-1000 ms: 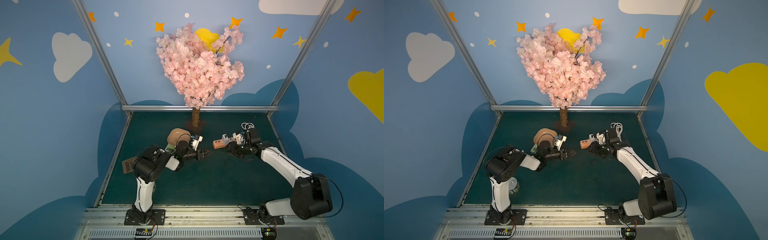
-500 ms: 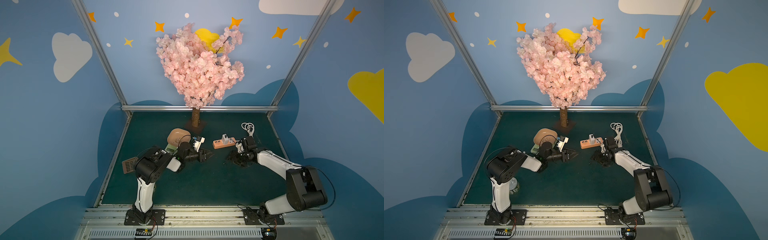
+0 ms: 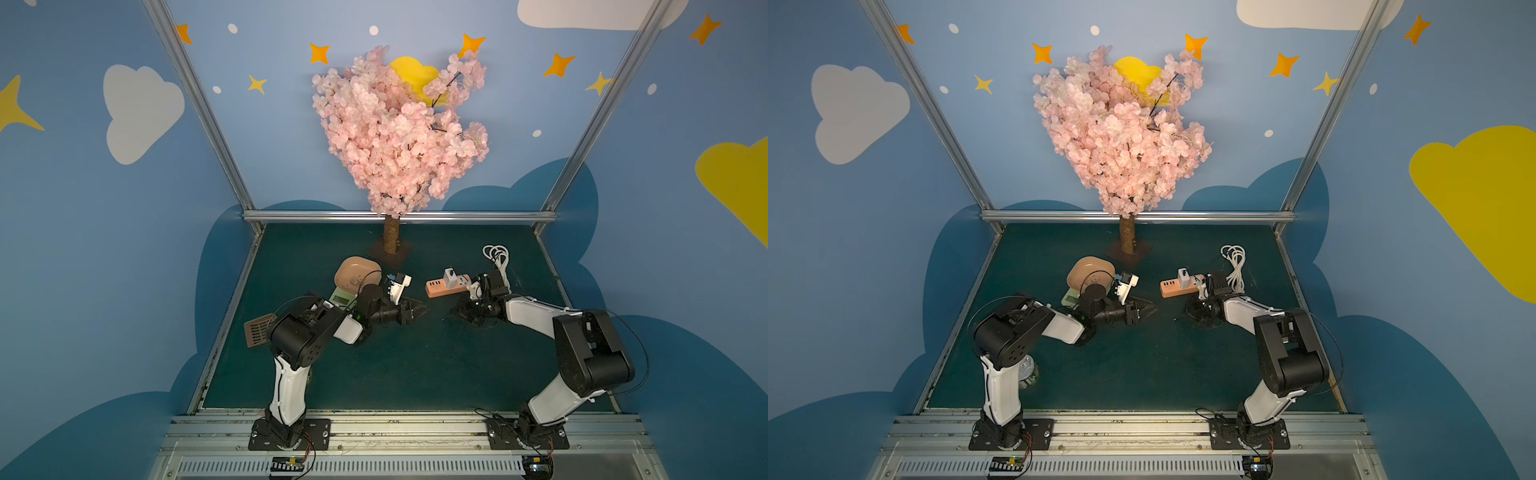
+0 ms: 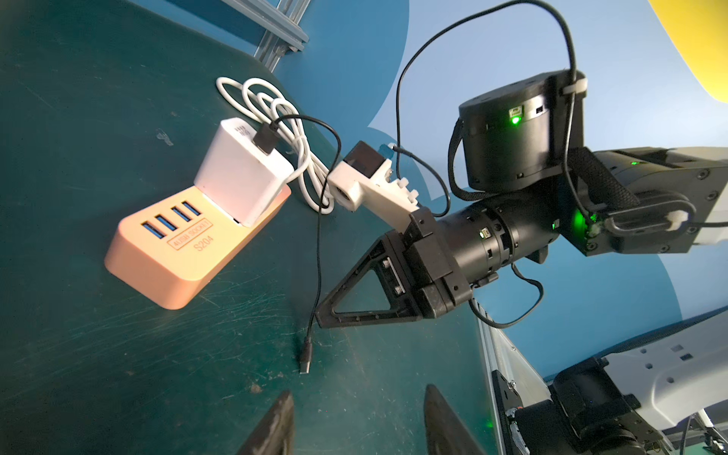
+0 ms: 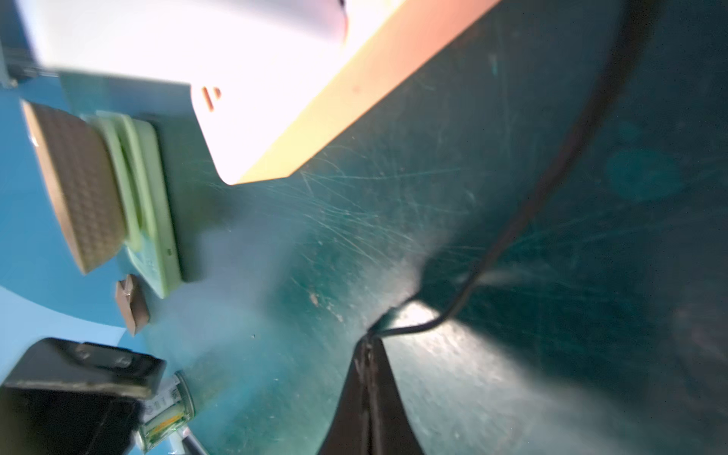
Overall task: Charge the electronic scale
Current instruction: Pick up the charging cable from the center of the board.
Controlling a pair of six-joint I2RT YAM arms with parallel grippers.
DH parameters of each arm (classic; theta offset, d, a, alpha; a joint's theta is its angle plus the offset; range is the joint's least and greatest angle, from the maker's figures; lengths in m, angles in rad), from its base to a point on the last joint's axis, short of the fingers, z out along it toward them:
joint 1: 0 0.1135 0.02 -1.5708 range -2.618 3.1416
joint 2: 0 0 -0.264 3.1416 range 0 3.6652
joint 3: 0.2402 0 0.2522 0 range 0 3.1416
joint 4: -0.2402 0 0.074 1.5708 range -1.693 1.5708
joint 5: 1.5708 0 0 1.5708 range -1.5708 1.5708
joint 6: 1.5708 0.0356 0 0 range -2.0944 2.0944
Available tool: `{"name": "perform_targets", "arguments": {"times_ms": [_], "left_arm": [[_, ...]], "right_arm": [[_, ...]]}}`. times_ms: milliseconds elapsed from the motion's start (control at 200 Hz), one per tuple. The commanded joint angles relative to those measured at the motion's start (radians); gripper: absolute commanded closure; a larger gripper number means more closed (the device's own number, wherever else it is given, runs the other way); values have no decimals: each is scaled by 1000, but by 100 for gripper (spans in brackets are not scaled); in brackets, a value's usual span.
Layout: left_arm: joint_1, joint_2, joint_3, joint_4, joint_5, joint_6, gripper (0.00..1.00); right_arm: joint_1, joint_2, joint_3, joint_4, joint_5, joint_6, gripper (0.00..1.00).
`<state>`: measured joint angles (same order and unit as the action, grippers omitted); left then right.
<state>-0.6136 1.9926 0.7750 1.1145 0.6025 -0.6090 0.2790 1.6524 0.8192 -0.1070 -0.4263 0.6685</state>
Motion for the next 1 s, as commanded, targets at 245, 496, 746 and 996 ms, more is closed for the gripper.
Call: {"name": "perform_targets", "arguments": {"times_ms": [245,496,746,996], "left_arm": [[-9,22,25,-4,-17,24,48],[-8,36,38,-5,-13,27,48],[-9,29,38,-5,-14,29,48],[-12,32,41,-1,-19,28,48]], "right_arm": [[-11,-19,37,-118,16,-23,85],[-28,-136,14,-252,206,-90,44],[-40,-12,70,-80,144,-71,38],[-39,91,60,114,86,22,48]]}}
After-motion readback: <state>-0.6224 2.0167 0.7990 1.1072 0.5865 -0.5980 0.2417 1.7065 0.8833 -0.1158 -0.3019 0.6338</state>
